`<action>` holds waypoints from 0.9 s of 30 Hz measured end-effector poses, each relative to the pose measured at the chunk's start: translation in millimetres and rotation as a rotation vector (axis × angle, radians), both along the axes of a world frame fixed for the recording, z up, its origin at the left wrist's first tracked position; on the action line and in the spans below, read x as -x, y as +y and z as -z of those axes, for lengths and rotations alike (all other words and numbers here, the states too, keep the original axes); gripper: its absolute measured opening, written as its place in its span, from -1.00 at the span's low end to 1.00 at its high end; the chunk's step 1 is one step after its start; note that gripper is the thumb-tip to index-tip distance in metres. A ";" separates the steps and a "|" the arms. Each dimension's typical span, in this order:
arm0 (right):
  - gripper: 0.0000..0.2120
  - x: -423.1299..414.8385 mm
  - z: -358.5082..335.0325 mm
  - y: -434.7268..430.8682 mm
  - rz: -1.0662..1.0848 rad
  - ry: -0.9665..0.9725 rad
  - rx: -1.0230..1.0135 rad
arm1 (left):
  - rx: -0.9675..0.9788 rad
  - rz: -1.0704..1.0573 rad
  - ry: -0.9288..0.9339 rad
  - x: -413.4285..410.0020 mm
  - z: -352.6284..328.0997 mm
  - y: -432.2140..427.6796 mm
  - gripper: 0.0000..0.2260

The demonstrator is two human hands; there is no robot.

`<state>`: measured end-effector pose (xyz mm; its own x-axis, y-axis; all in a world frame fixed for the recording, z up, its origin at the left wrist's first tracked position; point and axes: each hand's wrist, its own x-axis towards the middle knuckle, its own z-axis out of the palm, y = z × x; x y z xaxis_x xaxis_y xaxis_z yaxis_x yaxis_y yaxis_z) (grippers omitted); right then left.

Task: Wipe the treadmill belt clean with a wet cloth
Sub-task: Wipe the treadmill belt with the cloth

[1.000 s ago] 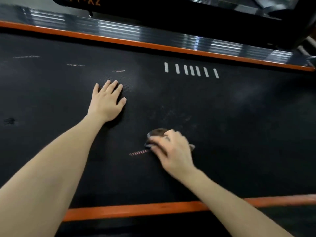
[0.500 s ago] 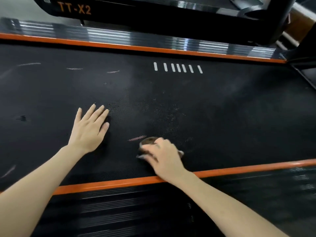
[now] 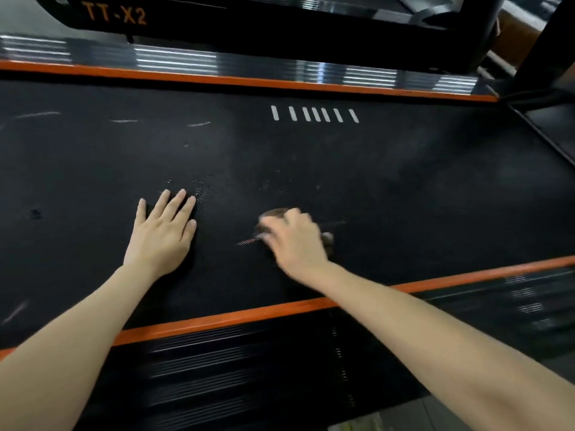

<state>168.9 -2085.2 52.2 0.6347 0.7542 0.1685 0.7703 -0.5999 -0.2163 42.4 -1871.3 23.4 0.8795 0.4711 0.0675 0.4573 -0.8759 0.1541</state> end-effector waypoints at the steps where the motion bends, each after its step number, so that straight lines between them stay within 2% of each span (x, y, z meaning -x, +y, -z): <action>1: -0.67 15.9 0.5 6.9 -0.128 0.016 0.009 | 0.005 -0.001 0.000 0.0 -0.5 -0.4 -0.54; 3: -0.66 28.4 -2.0 14.4 -0.284 0.012 0.042 | 0.010 -0.004 -0.004 0.7 -2.5 -1.3 -0.54; 5: -0.65 22.4 -5.4 14.2 -0.347 0.018 0.103 | 0.015 -0.003 0.001 0.8 -3.9 -1.9 -0.54; 12: -0.61 0.9 4.0 3.3 -0.339 -0.071 0.009 | 0.024 0.010 0.014 1.2 -7.5 -1.1 -0.54; 14: -0.65 -22.1 6.5 5.2 -0.256 -0.131 -0.007 | 0.033 0.013 -0.007 2.4 -6.5 -0.3 -0.54; 16: -0.69 -56.7 5.5 5.5 -0.073 -0.160 -0.043 | 0.032 0.014 -0.013 2.7 -4.5 0.8 -0.55; 18: -0.69 -87.4 4.0 7.4 0.134 -0.098 0.004 | 0.020 0.009 0.001 2.0 -2.1 1.9 -0.53; 20: -0.69 -92.0 4.9 15.6 0.233 -0.036 -0.007 | 0.019 0.002 0.005 0.8 -1.5 3.4 -0.44; 22: -0.68 -67.6 6.6 22.4 0.124 -0.016 -0.086 | 0.021 0.005 0.008 0.4 -1.0 3.9 -0.37; 24: -0.65 -32.3 9.3 19.8 -0.144 -0.004 -0.154 | 0.018 0.002 0.001 -0.1 -1.8 3.8 -0.34; 27: -0.67 -11.2 8.7 8.6 -0.474 0.045 -0.116 | 0.024 0.006 0.006 0.9 -2.5 3.5 -0.35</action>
